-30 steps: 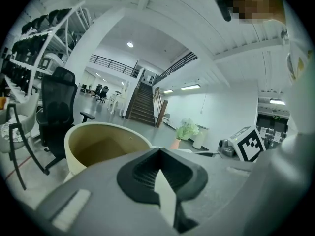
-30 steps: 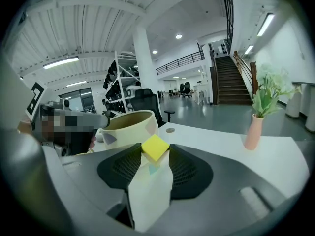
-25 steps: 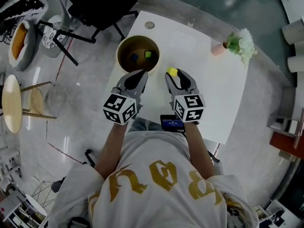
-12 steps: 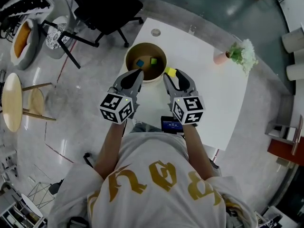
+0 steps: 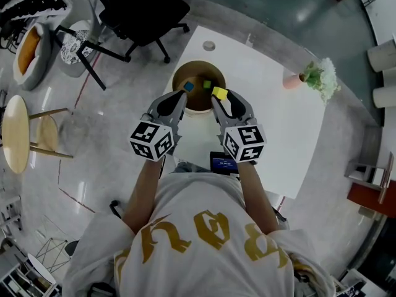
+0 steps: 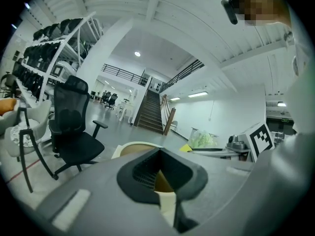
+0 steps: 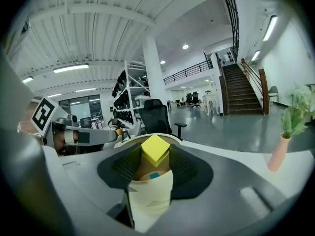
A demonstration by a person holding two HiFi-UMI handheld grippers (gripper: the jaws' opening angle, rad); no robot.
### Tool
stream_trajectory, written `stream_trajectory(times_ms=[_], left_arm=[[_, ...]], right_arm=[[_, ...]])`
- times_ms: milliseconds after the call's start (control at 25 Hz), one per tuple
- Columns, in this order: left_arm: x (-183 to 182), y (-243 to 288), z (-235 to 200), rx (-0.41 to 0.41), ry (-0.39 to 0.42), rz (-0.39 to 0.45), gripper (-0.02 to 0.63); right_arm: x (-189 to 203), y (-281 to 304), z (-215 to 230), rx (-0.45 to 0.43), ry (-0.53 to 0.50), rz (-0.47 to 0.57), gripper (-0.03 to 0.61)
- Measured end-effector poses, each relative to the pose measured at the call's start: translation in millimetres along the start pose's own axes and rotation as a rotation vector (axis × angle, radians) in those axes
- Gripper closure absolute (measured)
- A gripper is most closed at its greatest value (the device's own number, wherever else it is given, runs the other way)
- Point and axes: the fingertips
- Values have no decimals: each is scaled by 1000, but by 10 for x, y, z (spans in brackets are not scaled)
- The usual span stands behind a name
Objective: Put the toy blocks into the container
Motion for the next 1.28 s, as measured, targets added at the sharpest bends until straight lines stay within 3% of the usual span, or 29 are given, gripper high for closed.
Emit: stream_trajectory(times_ms=[360,480,760,880,1000,1160,1280], left_arm=[[-14,1,-82,22,-4,-2,614],[-32,-7,-87,35,-6,1,614],[-112,-19,38,123,3,22,612],[-93,64,146,181,-19,28,614],[-133,138,304,230,7,38,614],[-256,157,583,312,61,65,612],[-176,194,723,343,86,43,613]], right_arm=[[0,113,-137,-16,-33,-7,367],[-14,126,-202,-20,-36,-8,316],[-90,-138,-119,98,-2,44,313],[-65,-393,20,181,44,75,384],[76,-712,188,285,124,80,536],[354,-1079,326,402,192,36,554],[404,-1244,335,438,214,54,554]])
Point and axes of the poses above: the fingertips, and each gripper's own axes: y forward along the fingers, z to its right, x out of its underside, and after that the axes turned 2 degrees about -y, right-handed
